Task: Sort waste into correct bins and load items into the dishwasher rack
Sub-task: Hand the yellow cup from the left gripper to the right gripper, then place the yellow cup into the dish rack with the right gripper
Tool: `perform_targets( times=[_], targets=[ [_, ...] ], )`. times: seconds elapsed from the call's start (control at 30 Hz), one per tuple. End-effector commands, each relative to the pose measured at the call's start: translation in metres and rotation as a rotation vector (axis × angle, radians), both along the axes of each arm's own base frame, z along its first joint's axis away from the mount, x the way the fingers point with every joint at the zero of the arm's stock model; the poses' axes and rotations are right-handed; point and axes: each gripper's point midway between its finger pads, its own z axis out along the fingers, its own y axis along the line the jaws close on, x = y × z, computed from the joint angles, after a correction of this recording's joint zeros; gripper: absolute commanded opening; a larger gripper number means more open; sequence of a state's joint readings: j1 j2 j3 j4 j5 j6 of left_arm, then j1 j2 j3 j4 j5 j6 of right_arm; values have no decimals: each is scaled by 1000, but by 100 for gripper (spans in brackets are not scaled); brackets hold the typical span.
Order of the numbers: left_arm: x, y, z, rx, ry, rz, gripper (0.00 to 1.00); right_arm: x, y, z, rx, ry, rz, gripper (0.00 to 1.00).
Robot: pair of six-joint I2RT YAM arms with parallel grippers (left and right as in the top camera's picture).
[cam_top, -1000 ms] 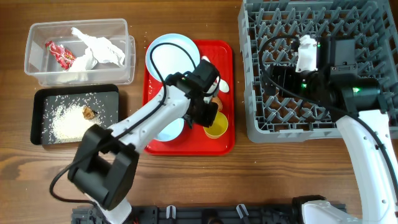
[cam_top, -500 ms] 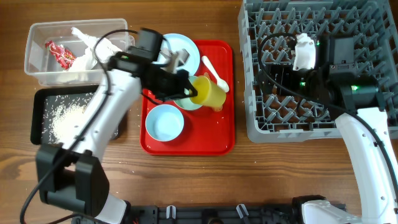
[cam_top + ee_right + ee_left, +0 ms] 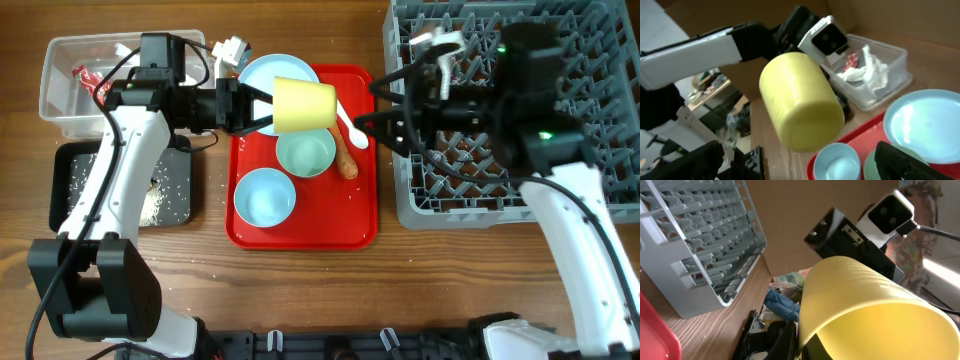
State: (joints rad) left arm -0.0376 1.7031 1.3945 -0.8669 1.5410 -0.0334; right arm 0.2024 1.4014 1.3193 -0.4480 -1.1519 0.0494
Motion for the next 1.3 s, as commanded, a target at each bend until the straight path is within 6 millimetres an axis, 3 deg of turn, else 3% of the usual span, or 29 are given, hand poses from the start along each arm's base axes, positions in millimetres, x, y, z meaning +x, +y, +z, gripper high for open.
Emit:
perform_targets(
  times=[0.0, 0.13, 0.3, 0.33, 0.4, 0.47, 0.57, 0.7, 0.77, 0.83, 0.9, 0.97, 1.03, 1.17, 1.27],
  targets=[
    [-8, -6, 16, -36, -61, -35, 4, 6, 25, -9, 32, 41, 80, 100],
    [-12, -14, 16, -36, -62, -58, 4, 16, 51, -18, 82, 92, 151, 97],
    [-12, -14, 16, -36, -64, -60, 4, 13, 53, -18, 86, 109, 162, 60],
    [-12, -14, 16, -34, -64, -58, 4, 12, 54, -18, 88, 111, 167, 57],
    [-11, -15, 16, -34, -74, -59, 7, 12, 54, -18, 88, 113, 167, 49],
    [-11, -14, 16, -34, -76, -58, 22, 12, 52, -17, 90, 113, 167, 47],
    [-10, -15, 12, -14, -76, -50, 27, 19, 39, -12, 96, 112, 132, 45],
    [-6, -14, 5, 31, -78, -30, 36, 39, -13, -2, 102, 129, -11, 45],
    [-1, -14, -5, 87, -81, -6, 40, 50, -56, -2, 95, 173, -151, 46],
    [5, -12, -19, 170, -84, 30, 46, 59, -93, -14, 44, 245, -332, 45],
    [16, -4, -43, 320, -81, 92, 50, 57, -137, -39, -94, 338, -590, 45],
    [23, 7, -66, 463, -63, 145, 52, 45, -167, -60, -243, 414, -776, 46],
    [27, 25, -93, 642, -35, 203, 54, 16, -202, -85, -451, 523, -963, 46],
    [30, 45, -113, 801, -15, 251, 55, -34, -249, -127, -791, 721, -1129, 47],
    [31, 49, -117, 832, -17, 262, 54, -38, -260, -152, -893, 829, -1132, 46]
  ],
)
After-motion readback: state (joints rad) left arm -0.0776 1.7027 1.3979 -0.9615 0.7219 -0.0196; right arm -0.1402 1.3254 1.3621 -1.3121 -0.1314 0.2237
